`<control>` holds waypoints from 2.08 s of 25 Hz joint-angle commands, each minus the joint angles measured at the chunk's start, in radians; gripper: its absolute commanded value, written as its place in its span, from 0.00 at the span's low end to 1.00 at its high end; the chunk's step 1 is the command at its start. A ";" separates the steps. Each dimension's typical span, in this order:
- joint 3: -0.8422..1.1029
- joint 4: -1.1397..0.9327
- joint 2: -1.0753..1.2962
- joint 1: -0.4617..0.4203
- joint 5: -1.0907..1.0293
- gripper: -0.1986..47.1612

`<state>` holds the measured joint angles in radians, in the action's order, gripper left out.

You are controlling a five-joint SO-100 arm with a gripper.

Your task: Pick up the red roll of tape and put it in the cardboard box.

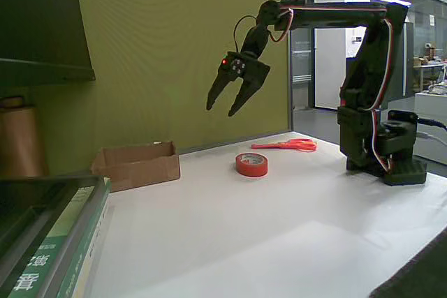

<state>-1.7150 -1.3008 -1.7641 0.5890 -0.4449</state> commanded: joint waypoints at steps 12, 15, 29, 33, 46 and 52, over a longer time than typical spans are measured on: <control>-0.051 -0.196 0.020 0.017 -0.021 0.56; -0.081 -0.198 0.041 0.015 -0.017 0.55; -0.087 -0.196 0.172 0.028 -0.009 0.55; -0.071 -0.216 0.212 0.041 -0.012 0.55; -0.051 -0.199 0.301 0.048 -0.005 0.54; -0.048 -0.187 0.337 0.054 -0.002 0.54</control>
<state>-1.7748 -1.4849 -1.4251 0.6259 -0.4403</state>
